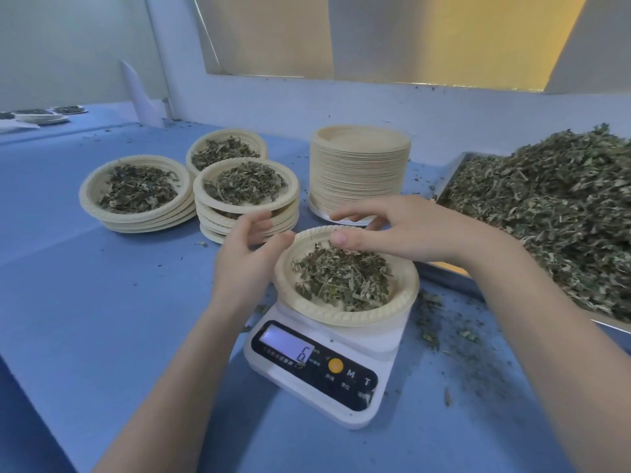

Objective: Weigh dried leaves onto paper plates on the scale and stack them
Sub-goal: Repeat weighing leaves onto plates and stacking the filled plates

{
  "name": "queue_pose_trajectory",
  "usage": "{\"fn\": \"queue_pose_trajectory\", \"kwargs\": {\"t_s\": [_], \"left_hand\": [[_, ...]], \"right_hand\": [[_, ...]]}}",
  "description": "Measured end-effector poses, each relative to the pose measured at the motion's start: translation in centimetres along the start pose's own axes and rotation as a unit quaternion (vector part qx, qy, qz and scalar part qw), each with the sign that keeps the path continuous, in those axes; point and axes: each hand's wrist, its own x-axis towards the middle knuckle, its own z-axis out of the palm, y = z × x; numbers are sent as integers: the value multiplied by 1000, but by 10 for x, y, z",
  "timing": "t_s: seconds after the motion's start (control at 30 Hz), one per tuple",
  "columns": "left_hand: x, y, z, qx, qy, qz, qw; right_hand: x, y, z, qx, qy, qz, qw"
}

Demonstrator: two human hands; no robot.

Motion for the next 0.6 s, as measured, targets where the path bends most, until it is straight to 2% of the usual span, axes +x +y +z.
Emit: {"fn": "queue_pose_trajectory", "kwargs": {"t_s": [0.1,0.17,0.23,0.37,0.47,0.53,0.6], "left_hand": [[-5,22,8,110,20,137,984],[-7,44,28,165,-29,221,961],[-11,66,60,190,-109,262,940],[-23,91,129,196,-204,251,926],[-31,94,165,227,-259,222,912],[-35,93,181,232,-280,203,909],[-39,89,194,246,-298,173,906]], "right_hand": [[-8,2,-5,13,8,-1,1000],[-15,7,-12,-1,10,7,1000],[-25,16,-22,-22,27,26,999],[-48,58,-46,-151,53,140,977],[-71,96,-55,-237,-22,279,930],[-82,118,-54,-243,-74,338,906],[-86,132,-45,-201,-77,351,911]]}}
